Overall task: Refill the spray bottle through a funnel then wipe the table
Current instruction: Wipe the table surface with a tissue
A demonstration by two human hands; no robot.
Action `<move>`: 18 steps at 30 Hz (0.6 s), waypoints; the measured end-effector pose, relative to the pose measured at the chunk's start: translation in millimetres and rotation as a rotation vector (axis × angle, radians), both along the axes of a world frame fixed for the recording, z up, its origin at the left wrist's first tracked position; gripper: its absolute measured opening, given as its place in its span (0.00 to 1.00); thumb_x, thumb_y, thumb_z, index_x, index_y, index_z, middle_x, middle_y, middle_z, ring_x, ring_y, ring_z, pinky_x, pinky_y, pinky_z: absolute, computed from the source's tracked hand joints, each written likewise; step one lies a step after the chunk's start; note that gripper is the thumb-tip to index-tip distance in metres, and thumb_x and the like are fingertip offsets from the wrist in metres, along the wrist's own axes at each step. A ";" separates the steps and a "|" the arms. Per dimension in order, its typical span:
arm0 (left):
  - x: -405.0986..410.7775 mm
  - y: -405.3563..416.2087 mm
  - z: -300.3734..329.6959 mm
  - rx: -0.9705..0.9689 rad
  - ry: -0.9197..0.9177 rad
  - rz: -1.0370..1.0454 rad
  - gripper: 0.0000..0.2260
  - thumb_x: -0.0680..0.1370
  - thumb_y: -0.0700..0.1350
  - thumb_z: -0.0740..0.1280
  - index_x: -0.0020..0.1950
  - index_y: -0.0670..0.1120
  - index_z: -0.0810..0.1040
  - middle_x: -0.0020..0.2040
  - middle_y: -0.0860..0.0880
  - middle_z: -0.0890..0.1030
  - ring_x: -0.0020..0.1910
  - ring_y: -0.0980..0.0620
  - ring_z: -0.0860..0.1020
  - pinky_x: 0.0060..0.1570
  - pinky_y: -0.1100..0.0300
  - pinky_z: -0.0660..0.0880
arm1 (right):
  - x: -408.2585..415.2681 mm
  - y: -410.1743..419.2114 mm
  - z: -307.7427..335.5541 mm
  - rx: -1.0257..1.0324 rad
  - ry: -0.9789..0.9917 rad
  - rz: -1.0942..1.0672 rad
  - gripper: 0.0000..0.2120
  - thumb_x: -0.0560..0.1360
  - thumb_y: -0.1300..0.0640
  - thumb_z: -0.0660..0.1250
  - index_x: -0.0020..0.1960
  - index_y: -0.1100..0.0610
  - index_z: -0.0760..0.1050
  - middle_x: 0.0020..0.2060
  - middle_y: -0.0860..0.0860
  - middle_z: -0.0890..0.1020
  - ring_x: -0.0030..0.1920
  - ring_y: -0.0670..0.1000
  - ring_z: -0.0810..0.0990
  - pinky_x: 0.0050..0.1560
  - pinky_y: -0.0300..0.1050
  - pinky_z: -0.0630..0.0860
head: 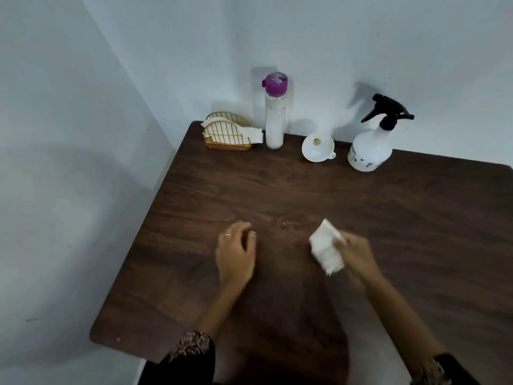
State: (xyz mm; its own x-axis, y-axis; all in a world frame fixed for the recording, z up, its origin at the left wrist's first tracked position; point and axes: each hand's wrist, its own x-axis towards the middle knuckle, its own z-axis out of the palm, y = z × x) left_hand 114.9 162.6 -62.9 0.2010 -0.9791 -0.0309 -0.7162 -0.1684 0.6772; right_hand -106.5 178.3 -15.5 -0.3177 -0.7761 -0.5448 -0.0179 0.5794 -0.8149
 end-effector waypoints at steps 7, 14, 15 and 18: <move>60.2 -4.5 -37.7 0.113 -0.375 0.017 0.24 0.81 0.49 0.54 0.76 0.45 0.55 0.77 0.48 0.57 0.77 0.48 0.51 0.74 0.50 0.48 | -21.2 -83.3 -24.3 -0.208 0.752 0.053 0.18 0.78 0.68 0.56 0.66 0.63 0.72 0.62 0.60 0.77 0.62 0.58 0.75 0.63 0.41 0.65; 61.6 -2.5 -46.2 0.097 -0.449 -0.006 0.25 0.81 0.51 0.51 0.77 0.45 0.53 0.78 0.47 0.56 0.77 0.47 0.51 0.74 0.47 0.49 | 9.3 -95.9 -75.6 -0.169 0.868 0.470 0.30 0.72 0.74 0.52 0.73 0.59 0.63 0.75 0.59 0.57 0.76 0.57 0.52 0.74 0.48 0.47; 61.5 -3.1 -47.7 0.100 -0.447 -0.008 0.25 0.80 0.51 0.51 0.77 0.45 0.53 0.78 0.47 0.56 0.77 0.47 0.51 0.74 0.47 0.49 | 17.7 -94.9 -79.3 -0.190 0.884 0.515 0.31 0.72 0.74 0.52 0.74 0.60 0.60 0.75 0.60 0.55 0.76 0.58 0.49 0.74 0.49 0.45; 60.6 -4.2 -48.7 0.102 -0.452 -0.011 0.25 0.80 0.51 0.50 0.77 0.45 0.53 0.78 0.47 0.55 0.77 0.47 0.50 0.74 0.47 0.48 | 51.9 -80.1 -91.4 -0.310 0.804 0.666 0.29 0.75 0.71 0.53 0.75 0.61 0.56 0.75 0.63 0.52 0.76 0.61 0.47 0.74 0.49 0.40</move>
State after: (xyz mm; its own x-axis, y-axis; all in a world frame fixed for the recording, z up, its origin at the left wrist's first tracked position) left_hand 175.5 158.4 -111.6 0.2058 -0.9778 -0.0385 -0.9381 -0.2083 0.2768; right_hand -54.6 98.2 -106.9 0.0420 -0.9923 -0.1163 -0.8456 0.0267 -0.5332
